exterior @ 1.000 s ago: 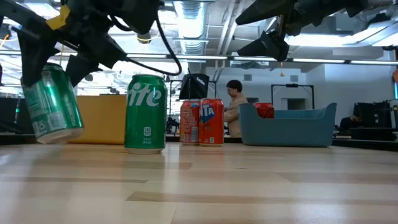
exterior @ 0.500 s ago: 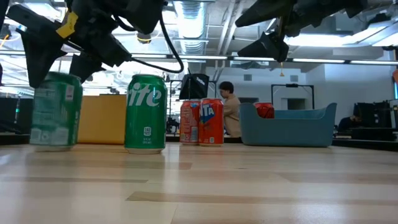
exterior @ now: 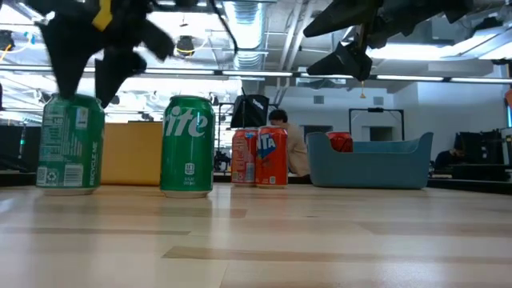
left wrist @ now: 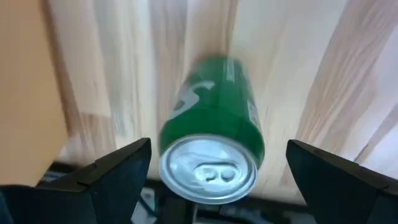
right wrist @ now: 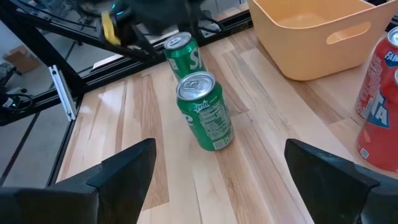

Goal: Sort soda cans
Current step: Put the left green soda can into the yellow bin

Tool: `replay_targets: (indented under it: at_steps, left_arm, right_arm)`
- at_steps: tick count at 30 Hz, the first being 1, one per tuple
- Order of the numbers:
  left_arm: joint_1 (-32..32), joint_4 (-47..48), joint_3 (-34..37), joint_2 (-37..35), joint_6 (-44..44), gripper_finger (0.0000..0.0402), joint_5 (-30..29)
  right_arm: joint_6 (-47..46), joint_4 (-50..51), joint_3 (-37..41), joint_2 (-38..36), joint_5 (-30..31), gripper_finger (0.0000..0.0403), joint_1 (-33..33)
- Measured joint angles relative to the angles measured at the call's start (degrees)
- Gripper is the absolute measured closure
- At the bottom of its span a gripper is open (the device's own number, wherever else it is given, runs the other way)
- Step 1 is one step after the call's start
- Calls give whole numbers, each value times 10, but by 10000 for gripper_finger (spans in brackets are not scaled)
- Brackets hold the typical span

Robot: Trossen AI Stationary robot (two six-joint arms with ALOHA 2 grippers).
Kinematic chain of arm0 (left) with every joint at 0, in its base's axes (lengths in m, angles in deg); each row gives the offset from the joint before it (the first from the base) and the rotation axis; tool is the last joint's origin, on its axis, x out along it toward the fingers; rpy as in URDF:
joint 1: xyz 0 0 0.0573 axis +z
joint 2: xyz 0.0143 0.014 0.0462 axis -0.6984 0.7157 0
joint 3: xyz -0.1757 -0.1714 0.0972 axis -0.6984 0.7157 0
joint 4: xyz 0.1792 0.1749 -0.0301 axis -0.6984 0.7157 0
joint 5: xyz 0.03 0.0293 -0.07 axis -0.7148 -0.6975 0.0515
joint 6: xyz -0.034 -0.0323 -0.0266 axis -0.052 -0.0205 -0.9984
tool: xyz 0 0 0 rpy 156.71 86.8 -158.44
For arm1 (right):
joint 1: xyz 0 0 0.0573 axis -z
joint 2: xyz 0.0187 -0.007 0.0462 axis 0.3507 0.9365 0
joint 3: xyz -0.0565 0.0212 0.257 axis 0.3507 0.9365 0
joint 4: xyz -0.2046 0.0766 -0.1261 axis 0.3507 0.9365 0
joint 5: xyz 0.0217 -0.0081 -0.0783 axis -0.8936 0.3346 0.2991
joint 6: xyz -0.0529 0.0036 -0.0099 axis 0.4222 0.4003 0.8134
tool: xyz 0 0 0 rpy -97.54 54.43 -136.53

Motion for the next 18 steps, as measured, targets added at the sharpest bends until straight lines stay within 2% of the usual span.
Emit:
replay_targets:
  at_steps: [6, 12, 18]
  left_arm:
    - [-12, -34, 22, -104, -74, 32, -64]
    - [-21, -122, 111, -203, -157, 32, -63]
    - [-22, -202, 205, -233, -161, 32, -39]
  right_arm:
    - [-5, 6, 0, 0, 0, 26, -7]
    - [-5, 6, 0, 0, 0, 26, -11]
    - [-5, 3, 0, 0, 0, 26, -5]
